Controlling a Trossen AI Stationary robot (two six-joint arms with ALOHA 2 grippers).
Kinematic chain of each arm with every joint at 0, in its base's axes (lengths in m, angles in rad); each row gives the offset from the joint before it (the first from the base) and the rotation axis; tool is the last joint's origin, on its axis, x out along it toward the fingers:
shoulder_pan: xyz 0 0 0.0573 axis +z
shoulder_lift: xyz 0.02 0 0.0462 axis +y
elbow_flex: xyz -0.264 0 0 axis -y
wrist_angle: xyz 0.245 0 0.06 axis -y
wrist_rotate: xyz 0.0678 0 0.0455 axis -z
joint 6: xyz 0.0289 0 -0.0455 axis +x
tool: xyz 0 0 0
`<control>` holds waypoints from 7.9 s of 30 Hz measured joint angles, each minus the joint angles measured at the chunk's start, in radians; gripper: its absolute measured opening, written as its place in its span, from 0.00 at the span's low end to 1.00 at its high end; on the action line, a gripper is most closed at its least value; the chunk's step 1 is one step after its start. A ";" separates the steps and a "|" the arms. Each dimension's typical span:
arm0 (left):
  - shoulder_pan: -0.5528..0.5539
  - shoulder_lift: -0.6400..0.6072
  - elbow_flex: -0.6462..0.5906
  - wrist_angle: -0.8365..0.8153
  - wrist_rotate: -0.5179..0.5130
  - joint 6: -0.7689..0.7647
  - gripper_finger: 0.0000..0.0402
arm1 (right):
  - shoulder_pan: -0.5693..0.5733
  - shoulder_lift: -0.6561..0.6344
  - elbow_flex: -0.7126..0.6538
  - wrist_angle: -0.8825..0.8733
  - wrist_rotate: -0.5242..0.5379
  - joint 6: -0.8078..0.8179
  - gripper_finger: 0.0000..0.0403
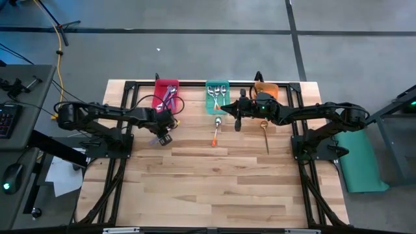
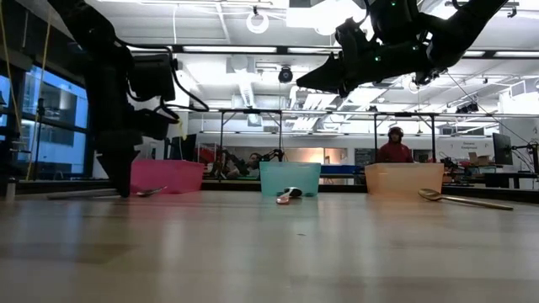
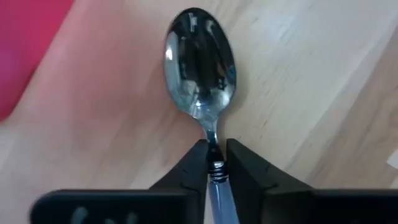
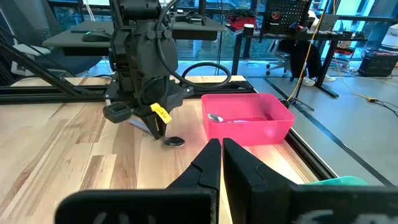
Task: Sort silverware by color (type)
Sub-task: Put the violet spoon into the red bin, then put the gold spoon into the orange bin
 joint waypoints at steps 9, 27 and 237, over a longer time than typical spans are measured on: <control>0.001 -0.010 0.003 -0.020 0.012 0.030 0.02 | 0.000 0.000 0.000 0.000 0.000 0.000 0.00; 0.130 -0.161 0.318 -0.207 -0.018 0.106 0.01 | 0.000 0.000 0.000 -0.002 0.000 0.006 0.00; -0.128 -1.263 -0.539 0.627 0.003 0.441 0.00 | -0.504 0.220 0.206 -0.935 0.513 0.381 0.09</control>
